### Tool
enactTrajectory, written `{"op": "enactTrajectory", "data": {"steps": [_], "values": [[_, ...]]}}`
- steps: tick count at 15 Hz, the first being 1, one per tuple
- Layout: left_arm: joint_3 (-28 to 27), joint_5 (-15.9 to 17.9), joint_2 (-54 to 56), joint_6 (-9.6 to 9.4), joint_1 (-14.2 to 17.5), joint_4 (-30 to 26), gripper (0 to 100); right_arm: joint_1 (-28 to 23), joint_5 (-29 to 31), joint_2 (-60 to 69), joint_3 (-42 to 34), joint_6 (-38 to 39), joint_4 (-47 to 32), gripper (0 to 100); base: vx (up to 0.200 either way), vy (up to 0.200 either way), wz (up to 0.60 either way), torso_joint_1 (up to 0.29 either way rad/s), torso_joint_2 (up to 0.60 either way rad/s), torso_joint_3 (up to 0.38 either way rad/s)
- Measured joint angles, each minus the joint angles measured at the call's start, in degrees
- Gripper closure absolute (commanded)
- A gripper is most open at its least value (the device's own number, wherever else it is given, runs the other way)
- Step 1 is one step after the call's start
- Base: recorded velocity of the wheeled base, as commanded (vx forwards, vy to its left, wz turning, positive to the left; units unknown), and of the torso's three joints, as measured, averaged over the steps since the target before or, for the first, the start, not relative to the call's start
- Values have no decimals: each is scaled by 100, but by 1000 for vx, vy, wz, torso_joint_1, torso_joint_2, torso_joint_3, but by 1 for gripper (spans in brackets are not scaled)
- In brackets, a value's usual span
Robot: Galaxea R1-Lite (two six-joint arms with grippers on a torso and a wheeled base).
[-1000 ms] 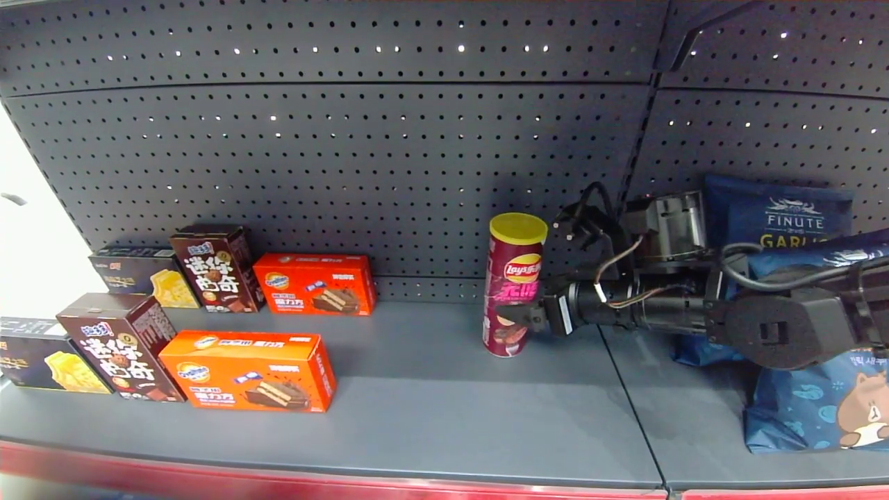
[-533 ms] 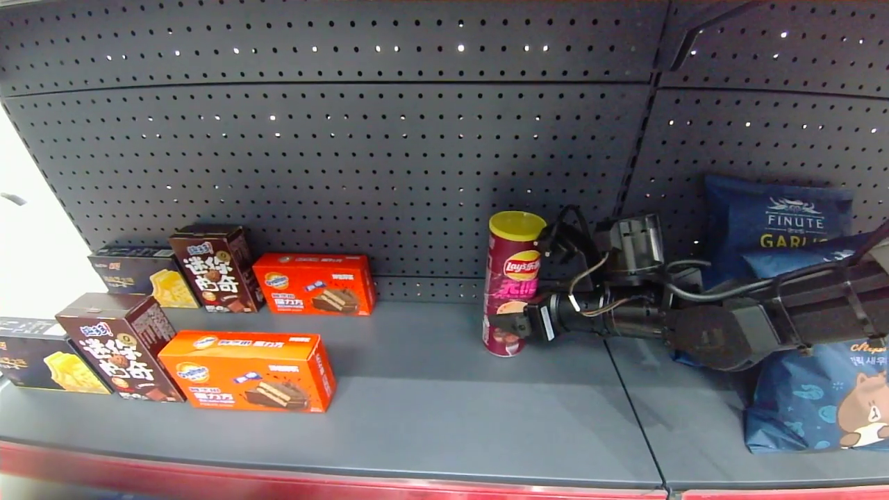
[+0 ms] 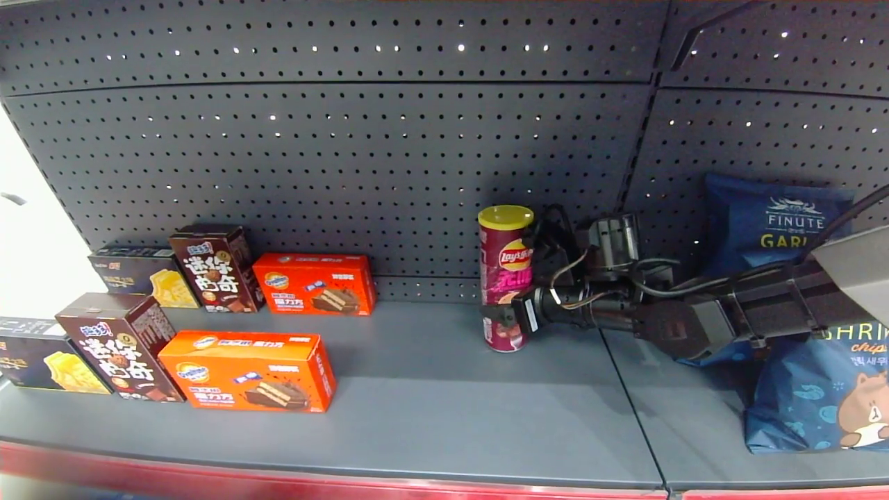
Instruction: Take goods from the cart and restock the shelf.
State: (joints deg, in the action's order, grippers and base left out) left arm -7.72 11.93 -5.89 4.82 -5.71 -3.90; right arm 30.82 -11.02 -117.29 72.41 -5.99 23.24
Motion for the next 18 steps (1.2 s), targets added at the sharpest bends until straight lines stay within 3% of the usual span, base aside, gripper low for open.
{"op": "enactTrajectory", "data": {"steps": [11,14,18], "values": [[28,10,0,-2,0,40,100,182,438,585,-577,-77,174,100,0,0,0,0,0,0],[28,10,0,-11,0,40,100,295,590,1290,-987,-77,134,100,0,0,0,0,0,0],[33,-1,0,-9,0,40,100,700,1056,2594,-2080,-48,77,100,0,0,0,0,0,0]]}}
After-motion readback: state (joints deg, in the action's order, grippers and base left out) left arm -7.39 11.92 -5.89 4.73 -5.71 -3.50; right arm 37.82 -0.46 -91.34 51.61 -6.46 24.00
